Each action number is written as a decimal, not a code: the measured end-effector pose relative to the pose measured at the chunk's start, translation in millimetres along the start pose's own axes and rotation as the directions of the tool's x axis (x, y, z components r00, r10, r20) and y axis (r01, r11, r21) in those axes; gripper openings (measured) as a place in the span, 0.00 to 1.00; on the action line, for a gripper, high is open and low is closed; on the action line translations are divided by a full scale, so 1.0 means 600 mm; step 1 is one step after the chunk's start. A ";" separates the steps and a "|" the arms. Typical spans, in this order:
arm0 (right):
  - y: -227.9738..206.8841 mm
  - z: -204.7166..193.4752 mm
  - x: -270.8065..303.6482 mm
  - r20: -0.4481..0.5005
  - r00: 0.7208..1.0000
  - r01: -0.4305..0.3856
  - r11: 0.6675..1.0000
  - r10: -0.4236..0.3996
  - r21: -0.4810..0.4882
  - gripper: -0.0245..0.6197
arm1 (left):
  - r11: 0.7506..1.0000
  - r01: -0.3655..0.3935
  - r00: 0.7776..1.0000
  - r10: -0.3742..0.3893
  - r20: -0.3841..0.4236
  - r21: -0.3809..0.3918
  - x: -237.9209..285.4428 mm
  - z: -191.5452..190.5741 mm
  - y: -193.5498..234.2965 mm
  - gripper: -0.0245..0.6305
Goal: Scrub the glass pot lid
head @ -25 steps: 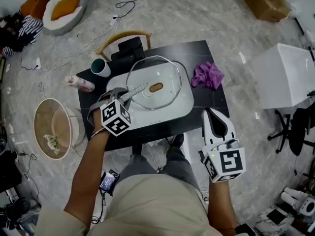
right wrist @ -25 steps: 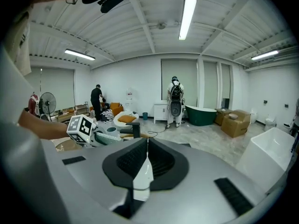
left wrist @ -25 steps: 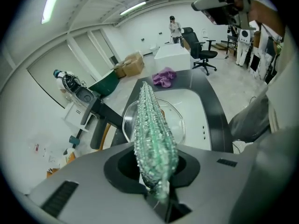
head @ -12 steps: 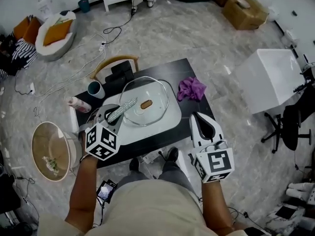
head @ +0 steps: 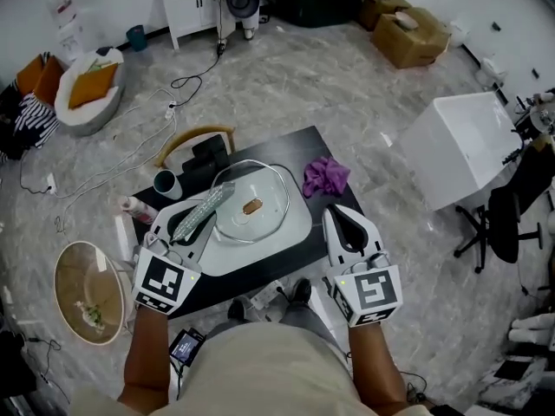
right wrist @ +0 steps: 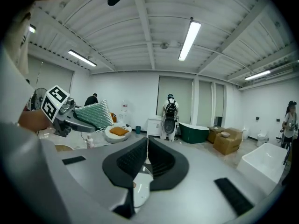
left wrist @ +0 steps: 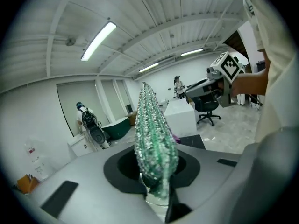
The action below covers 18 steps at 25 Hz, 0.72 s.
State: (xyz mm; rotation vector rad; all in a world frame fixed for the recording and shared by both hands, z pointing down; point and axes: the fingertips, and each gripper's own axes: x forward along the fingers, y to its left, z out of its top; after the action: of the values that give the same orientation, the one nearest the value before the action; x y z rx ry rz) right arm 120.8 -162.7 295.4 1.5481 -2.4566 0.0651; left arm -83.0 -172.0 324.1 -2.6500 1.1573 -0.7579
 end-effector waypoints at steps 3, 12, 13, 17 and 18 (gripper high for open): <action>0.009 0.018 -0.002 0.020 1.000 -0.006 1.000 0.006 -0.008 0.08 | 1.000 -0.003 0.995 0.005 0.098 -0.014 -0.022 0.036 0.005 0.17; 0.038 0.061 -0.008 0.078 0.997 -0.024 0.999 0.027 -0.038 0.07 | 0.989 -0.023 0.979 0.052 0.198 -0.145 -0.072 0.078 0.016 0.17; 0.042 0.065 -0.009 0.080 0.996 -0.026 0.999 0.030 -0.044 0.07 | 0.988 -0.019 0.977 0.051 0.205 -0.154 -0.076 0.078 0.018 0.17; 0.056 0.074 -0.012 0.076 0.996 -0.034 0.998 0.038 -0.051 0.07 | 0.981 0.015 0.966 0.036 0.257 -0.195 -0.089 0.086 0.026 0.17; 0.060 0.074 -0.013 0.074 0.996 -0.035 0.998 0.039 -0.051 0.07 | 0.978 0.029 0.955 0.034 0.295 -0.205 -0.092 0.094 0.030 0.17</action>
State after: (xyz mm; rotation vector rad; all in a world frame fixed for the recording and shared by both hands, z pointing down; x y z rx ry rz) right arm 84.1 -147.5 253.5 1.5106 -2.5246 -0.0487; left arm -97.9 -147.9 248.5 -2.7999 1.2117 -0.2307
